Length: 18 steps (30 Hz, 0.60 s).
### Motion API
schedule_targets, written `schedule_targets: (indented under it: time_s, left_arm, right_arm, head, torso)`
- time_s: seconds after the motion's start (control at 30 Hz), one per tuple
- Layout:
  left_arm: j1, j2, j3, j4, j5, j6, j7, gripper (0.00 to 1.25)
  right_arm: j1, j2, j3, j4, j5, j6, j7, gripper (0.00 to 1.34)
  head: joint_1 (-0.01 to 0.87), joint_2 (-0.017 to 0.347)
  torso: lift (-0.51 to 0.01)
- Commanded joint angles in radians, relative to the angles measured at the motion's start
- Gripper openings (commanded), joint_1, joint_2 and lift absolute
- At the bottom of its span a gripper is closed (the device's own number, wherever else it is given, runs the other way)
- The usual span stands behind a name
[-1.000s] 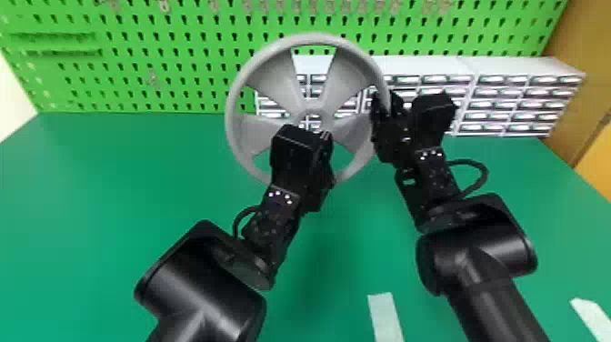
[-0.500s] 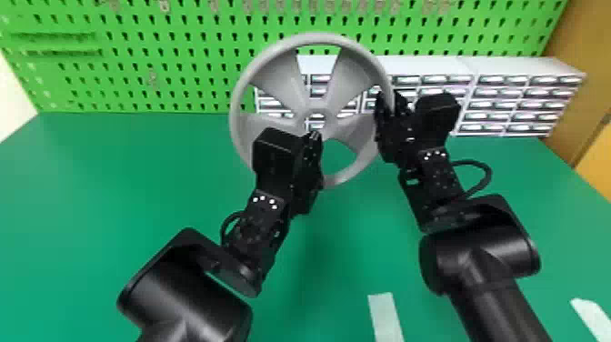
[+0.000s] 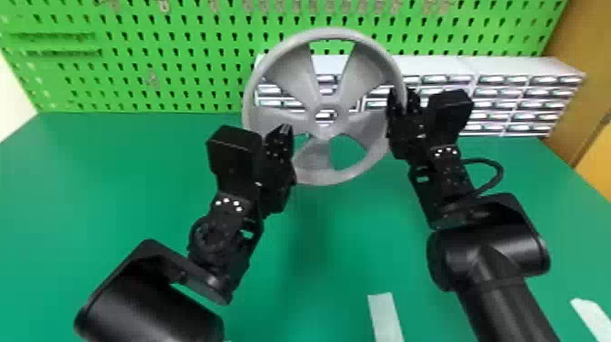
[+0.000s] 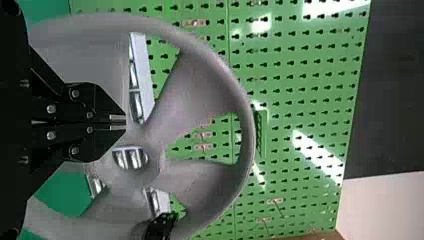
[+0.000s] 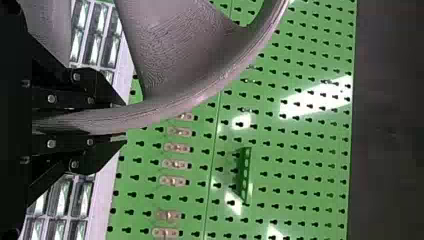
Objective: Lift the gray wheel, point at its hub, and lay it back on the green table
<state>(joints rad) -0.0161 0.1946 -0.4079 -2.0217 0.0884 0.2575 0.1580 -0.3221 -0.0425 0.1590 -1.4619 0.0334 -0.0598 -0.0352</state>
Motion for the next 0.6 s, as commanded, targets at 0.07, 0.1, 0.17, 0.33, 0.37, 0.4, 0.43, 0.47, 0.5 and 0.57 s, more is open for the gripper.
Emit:
schedule_targets:
  time_s: [0.07, 0.1, 0.17, 0.33, 0.37, 0.4, 0.43, 0.47, 0.5, 0.57]
  left_arm:
    - [0.041, 0.0, 0.058, -0.04, 0.007, 0.006, 0.0, 0.02]
    - [0.047, 0.0, 0.066, -0.043, 0.007, 0.008, 0.0, 0.02]
    - [0.058, 0.0, 0.083, -0.051, 0.002, 0.011, 0.0, 0.02]
    - [0.076, -0.001, 0.118, -0.065, -0.019, 0.017, 0.005, 0.02]
    - [0.079, -0.003, 0.124, -0.066, -0.022, 0.017, 0.008, 0.02]
    - [0.079, -0.003, 0.126, -0.066, -0.026, 0.017, 0.011, 0.02]
    - [0.081, -0.003, 0.13, -0.066, -0.029, 0.017, 0.014, 0.02]
    - [0.081, -0.003, 0.132, -0.068, -0.032, 0.017, 0.017, 0.02]
    - [0.081, -0.003, 0.133, -0.066, -0.035, 0.017, 0.018, 0.02]
    - [0.084, -0.004, 0.136, -0.066, -0.033, 0.019, 0.02, 0.02]
  right_arm:
    - [0.0, 0.001, -0.01, -0.002, 0.003, 0.0, 0.0, 0.2]
    - [0.0, 0.001, -0.01, -0.002, 0.003, 0.0, 0.0, 0.2]
    - [0.001, 0.001, -0.012, -0.003, 0.005, 0.0, 0.0, 0.2]
    - [0.003, 0.001, -0.013, -0.006, 0.006, 0.0, 0.0, 0.2]
    - [0.005, 0.001, -0.015, -0.008, 0.006, 0.0, 0.0, 0.2]
    - [0.005, 0.001, -0.016, -0.008, 0.008, 0.0, 0.0, 0.2]
    - [0.006, 0.001, -0.018, -0.011, 0.01, 0.0, 0.0, 0.2]
    - [0.006, 0.001, -0.019, -0.012, 0.013, 0.0, 0.0, 0.2]
    - [0.008, 0.001, -0.019, -0.014, 0.013, 0.0, 0.0, 0.2]
    - [0.008, 0.001, -0.019, -0.014, 0.013, 0.002, 0.0, 0.2]
  head:
    - [0.692, 0.048]
    - [0.692, 0.048]
    - [0.692, 0.048]
    - [0.692, 0.048]
    - [0.692, 0.048]
    - [0.692, 0.048]
    - [0.692, 0.048]
    - [0.692, 0.048]
    - [0.692, 0.048]
    - [0.692, 0.048]
  torso:
    - [-0.093]
    - [-0.093]
    - [-0.093]
    - [-0.093]
    - [-0.093]
    - [-0.093]
    - [-0.093]
    - [-0.093]
    - [-0.093]
    - [-0.093]
